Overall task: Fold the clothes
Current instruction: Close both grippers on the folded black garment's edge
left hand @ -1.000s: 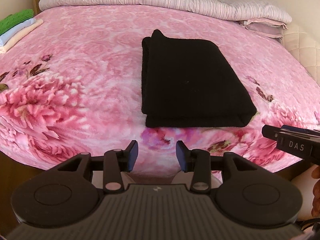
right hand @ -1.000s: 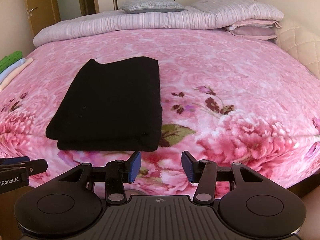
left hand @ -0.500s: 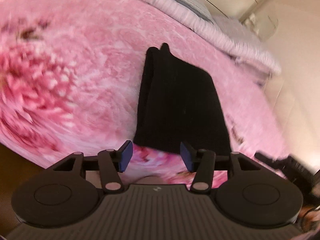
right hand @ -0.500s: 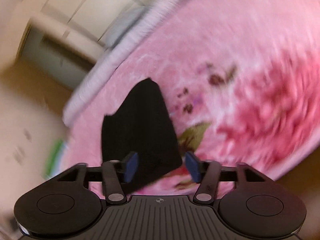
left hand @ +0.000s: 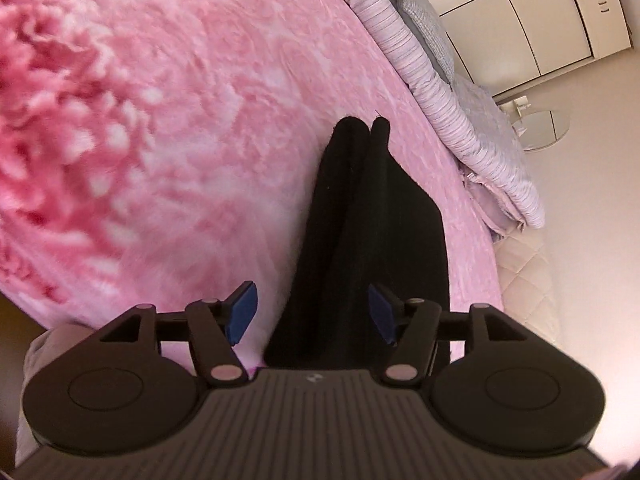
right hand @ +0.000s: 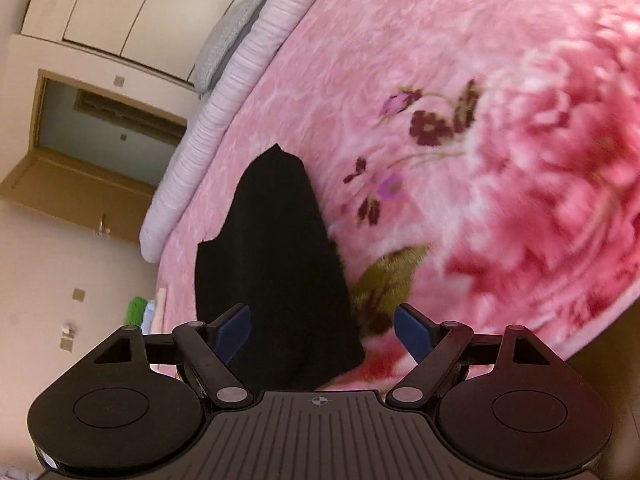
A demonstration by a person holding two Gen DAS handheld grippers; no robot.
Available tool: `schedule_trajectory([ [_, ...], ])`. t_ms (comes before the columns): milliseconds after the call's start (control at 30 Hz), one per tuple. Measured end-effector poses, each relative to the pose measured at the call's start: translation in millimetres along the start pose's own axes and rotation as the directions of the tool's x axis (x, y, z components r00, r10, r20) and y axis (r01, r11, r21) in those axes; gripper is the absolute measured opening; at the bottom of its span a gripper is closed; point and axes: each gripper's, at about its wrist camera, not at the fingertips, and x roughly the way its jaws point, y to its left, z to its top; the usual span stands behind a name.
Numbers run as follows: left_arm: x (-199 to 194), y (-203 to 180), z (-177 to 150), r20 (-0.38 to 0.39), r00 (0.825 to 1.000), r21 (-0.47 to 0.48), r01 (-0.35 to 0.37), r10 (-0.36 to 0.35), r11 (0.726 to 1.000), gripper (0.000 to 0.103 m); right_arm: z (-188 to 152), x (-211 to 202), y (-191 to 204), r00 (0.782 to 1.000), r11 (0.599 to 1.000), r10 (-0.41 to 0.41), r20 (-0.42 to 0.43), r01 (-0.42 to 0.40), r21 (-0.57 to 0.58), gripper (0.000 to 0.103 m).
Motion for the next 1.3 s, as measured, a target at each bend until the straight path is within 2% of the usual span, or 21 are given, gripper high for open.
schedule_trajectory([
  [300,34.9,9.2,16.6,-0.048,0.997,-0.044,0.051,-0.053,0.998,0.057,17.4,28.1,-2.0,0.998,0.999,-0.002,-0.059,-0.001,-0.042,0.082],
  [600,46.2,11.3,22.2,-0.072,0.993,-0.053,0.087,-0.091,0.995,0.057,34.0,38.9,-4.1,0.996,0.999,0.014,-0.088,-0.019,-0.049,0.082],
  [833,48.5,14.1,24.4,-0.083,0.99,-0.066,0.108,-0.113,0.992,0.056,47.7,52.7,0.2,0.987,0.996,0.04,-0.153,-0.052,-0.078,0.082],
  [900,50.4,12.8,25.6,-0.092,0.989,-0.059,0.108,-0.113,0.992,0.055,50.7,58.9,0.1,0.982,0.995,0.064,-0.18,-0.076,-0.062,0.071],
  [1033,57.3,8.6,28.4,-0.112,0.986,-0.049,0.12,-0.124,0.992,0.051,53.9,72.6,-3.9,0.969,0.993,0.114,-0.219,-0.117,0.002,0.067],
  [1300,67.0,7.1,31.8,-0.127,0.982,-0.045,0.139,-0.144,0.989,0.05,58.3,84.6,-6.2,0.959,0.989,0.147,-0.243,-0.151,0.002,0.061],
])
